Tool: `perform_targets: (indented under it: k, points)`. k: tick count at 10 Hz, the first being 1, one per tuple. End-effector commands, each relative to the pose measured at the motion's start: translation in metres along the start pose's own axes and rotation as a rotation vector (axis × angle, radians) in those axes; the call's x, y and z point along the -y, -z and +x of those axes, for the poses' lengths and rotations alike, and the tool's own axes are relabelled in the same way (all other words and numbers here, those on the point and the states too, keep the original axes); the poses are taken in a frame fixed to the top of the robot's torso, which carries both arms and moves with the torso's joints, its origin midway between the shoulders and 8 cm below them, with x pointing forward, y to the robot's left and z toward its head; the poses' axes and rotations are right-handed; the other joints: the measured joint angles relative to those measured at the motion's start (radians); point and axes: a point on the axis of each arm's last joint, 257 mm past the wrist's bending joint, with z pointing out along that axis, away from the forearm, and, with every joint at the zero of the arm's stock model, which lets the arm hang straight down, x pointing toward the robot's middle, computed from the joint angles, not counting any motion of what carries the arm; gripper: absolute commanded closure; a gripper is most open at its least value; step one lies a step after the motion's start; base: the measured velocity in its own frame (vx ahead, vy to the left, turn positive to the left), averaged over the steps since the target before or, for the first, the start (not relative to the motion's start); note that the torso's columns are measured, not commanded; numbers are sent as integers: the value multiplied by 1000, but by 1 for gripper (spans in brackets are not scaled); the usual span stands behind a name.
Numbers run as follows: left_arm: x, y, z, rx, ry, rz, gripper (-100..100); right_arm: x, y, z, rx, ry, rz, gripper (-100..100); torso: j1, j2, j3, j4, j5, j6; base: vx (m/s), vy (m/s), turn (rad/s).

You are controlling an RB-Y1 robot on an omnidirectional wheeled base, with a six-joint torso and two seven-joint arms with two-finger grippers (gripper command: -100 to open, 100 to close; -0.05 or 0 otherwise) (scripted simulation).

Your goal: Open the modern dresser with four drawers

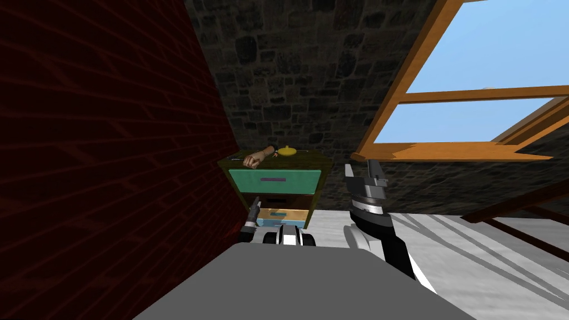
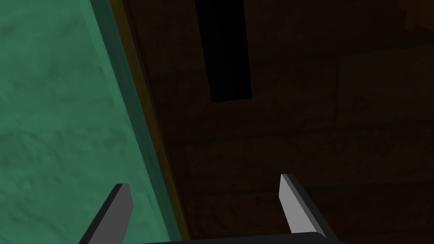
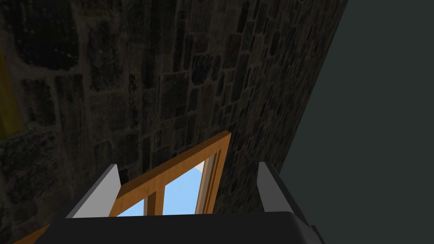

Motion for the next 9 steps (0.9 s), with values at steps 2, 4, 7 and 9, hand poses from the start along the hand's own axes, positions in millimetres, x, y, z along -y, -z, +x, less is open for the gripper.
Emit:
perform_targets:
  k: [2, 4, 7, 9]
  points:
    - [-20, 10, 15, 3, 35, -33, -100, 0, 0, 0, 0, 0, 0, 0, -1, 0, 0, 0, 0, 0, -4, -21, -25]
    - [-28, 14, 27, 8, 61, -46, -100, 0, 0, 0, 0, 0, 0, 0, -1, 1, 1, 0, 0, 0, -10, -24, -16]
    - [-34, 18, 53, 24, 123, -61, -100, 0, 0, 0, 0, 0, 0, 0, -1, 0, 0, 0, 0, 0, -6, -17, -15]
    - [-31, 7, 48, 20, 112, -59, -100, 0, 0, 0, 0, 0, 0, 0, 0, 0, 0, 0, 0, 0, 13, -4, 4]
